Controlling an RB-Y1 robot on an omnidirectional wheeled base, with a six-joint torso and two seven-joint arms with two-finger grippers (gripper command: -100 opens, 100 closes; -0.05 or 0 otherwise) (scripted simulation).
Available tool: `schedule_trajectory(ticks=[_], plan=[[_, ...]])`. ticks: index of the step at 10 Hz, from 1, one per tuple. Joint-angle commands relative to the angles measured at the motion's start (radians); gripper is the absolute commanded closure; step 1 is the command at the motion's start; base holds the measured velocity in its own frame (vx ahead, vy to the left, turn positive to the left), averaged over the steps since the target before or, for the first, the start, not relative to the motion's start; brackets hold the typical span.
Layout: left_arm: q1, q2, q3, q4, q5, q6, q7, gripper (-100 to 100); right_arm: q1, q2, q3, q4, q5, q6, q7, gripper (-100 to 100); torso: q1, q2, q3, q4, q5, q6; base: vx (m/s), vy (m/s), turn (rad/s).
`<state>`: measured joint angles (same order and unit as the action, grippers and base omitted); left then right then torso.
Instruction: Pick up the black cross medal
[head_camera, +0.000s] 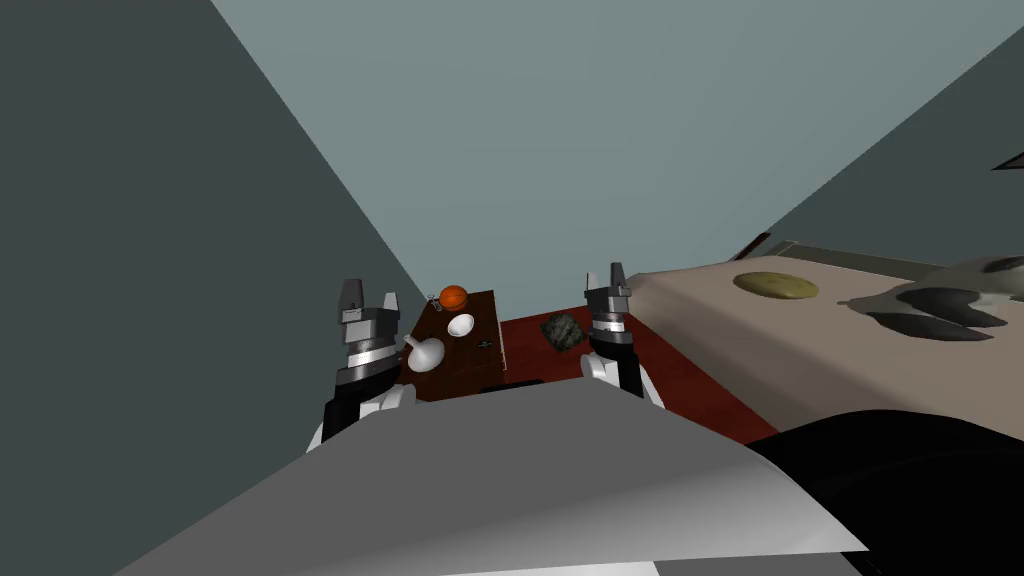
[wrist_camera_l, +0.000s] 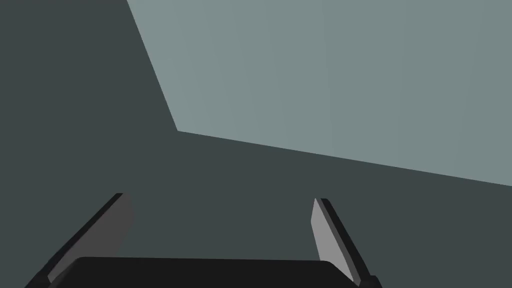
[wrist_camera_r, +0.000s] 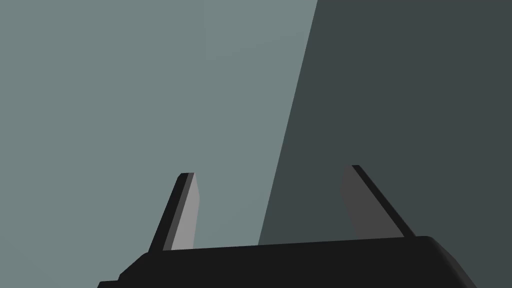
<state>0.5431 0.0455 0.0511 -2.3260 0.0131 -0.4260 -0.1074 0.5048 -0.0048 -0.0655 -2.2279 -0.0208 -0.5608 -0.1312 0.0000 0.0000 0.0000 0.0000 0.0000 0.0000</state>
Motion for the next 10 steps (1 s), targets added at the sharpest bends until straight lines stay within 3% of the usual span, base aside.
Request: schedule_trajectory(ticks=[1,6,10], plan=[[0.005,0.025,0.013,0.02,0.021,0.038,0.006,-100,0.0,0.0,0.0,0.0,0.0,0.0,0.0,0,0.0,0.0,0.0,0.0,0.0,0.0,-0.06,-0.053,-0.167],[0.025,0.085,0.049,0.091,0.08,0.165,0.029,-100,0.0,0.0,0.0,0.0,0.0,0.0,0.0,0,-0.006,0.005,0.003,0.001,-0.001,0.0,-0.079,-0.094,-0.144],[0.044,0.125,0.073,0.155,0.122,0.273,0.052,-100,0.0,0.0,0.0,0.0,0.0,0.0,0.0,0,-0.009,0.002,0.002,0.001,-0.002,0.0,-0.031,-0.111,-0.138]])
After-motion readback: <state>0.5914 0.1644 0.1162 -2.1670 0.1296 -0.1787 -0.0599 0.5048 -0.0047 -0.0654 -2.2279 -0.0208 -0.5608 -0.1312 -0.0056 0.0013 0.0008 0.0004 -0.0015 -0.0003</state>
